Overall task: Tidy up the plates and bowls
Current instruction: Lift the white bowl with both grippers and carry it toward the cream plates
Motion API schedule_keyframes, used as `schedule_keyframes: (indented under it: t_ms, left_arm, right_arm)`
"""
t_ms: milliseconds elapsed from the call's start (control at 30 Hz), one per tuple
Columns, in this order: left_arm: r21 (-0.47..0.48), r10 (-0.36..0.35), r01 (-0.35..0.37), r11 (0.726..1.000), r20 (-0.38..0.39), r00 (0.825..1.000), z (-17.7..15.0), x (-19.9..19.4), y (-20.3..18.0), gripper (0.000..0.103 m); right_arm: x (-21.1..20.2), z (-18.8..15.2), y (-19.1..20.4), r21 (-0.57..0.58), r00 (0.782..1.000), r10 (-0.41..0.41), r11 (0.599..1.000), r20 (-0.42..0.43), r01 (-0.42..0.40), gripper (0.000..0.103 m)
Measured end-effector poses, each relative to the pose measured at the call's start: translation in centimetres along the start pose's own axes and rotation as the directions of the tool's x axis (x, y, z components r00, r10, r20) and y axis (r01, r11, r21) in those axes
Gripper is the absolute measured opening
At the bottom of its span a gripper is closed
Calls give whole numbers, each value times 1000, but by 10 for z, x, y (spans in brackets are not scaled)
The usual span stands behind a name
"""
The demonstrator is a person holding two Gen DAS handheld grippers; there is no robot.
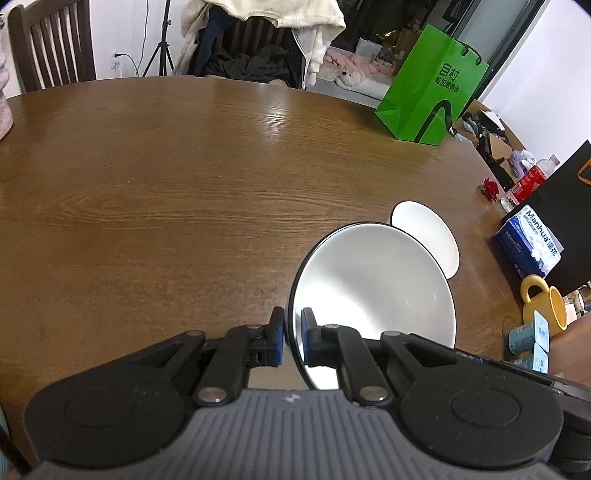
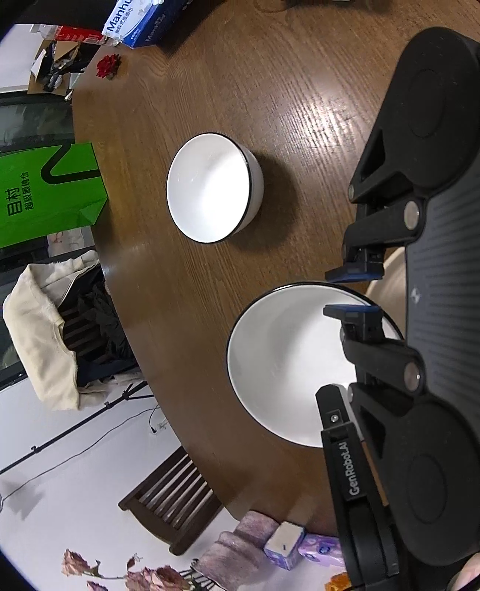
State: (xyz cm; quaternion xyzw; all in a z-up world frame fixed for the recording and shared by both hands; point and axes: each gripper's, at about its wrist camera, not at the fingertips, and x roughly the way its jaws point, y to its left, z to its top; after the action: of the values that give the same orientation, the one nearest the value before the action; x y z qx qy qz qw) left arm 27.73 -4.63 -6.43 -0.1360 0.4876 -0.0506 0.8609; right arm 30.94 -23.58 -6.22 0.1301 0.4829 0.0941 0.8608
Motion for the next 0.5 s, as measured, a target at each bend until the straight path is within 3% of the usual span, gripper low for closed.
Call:
schedule_keyframes:
  t_ms: [500]
  left_arm:
    - [-41,25,-22,999,53,998,-45,-41,-8,10]
  right_arm:
    - [-41,-39,-1,-53,999,34,998,17,-33,11]
